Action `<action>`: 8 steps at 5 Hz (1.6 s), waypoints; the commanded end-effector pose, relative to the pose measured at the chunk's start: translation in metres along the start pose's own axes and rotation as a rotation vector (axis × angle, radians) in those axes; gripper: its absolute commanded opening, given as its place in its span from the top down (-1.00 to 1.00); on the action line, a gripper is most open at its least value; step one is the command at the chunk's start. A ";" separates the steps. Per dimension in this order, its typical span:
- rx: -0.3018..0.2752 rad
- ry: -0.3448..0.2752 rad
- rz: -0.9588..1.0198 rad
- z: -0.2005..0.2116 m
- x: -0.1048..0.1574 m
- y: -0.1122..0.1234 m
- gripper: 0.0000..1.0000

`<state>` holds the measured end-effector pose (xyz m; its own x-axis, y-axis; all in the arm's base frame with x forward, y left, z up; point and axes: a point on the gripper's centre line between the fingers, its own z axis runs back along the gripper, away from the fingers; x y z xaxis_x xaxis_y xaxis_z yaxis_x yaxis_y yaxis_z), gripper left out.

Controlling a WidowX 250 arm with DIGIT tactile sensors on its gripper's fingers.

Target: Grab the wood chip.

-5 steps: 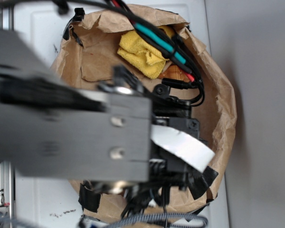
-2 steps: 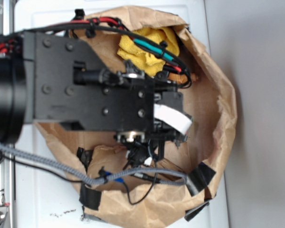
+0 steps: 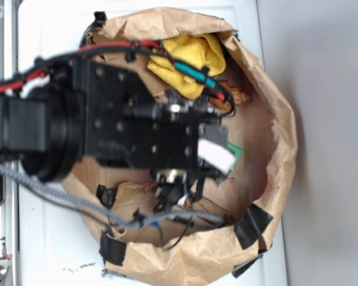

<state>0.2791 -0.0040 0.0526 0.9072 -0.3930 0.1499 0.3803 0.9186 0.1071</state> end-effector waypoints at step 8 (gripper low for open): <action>-0.116 -0.075 -0.080 -0.029 0.034 -0.028 -1.00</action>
<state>0.2998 -0.0447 0.0200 0.8629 -0.4638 0.2008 0.4744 0.8803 -0.0052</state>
